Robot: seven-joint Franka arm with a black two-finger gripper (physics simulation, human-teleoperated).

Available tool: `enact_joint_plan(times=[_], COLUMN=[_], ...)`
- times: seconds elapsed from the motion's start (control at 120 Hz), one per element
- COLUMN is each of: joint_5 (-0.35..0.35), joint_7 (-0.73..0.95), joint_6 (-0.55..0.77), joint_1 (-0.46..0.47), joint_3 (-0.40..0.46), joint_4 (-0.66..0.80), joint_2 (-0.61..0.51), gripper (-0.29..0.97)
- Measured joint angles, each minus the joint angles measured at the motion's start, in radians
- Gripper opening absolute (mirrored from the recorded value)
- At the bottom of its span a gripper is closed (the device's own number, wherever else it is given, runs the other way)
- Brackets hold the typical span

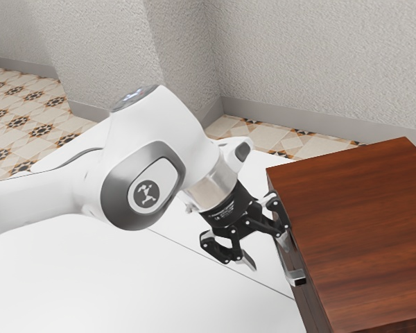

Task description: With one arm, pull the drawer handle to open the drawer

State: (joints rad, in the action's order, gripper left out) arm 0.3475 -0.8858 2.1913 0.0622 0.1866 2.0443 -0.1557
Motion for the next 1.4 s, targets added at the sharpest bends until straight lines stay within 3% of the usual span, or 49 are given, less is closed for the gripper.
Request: enact_joint_plan(times=[1.4], joint_5=[0.006], joint_7=[-0.006], joint_6=[-0.218], joint_1=[-0.058], joint_3=[-0.029], joint_4=[0.104], joint_2=[-0.182], gripper=[0.38])
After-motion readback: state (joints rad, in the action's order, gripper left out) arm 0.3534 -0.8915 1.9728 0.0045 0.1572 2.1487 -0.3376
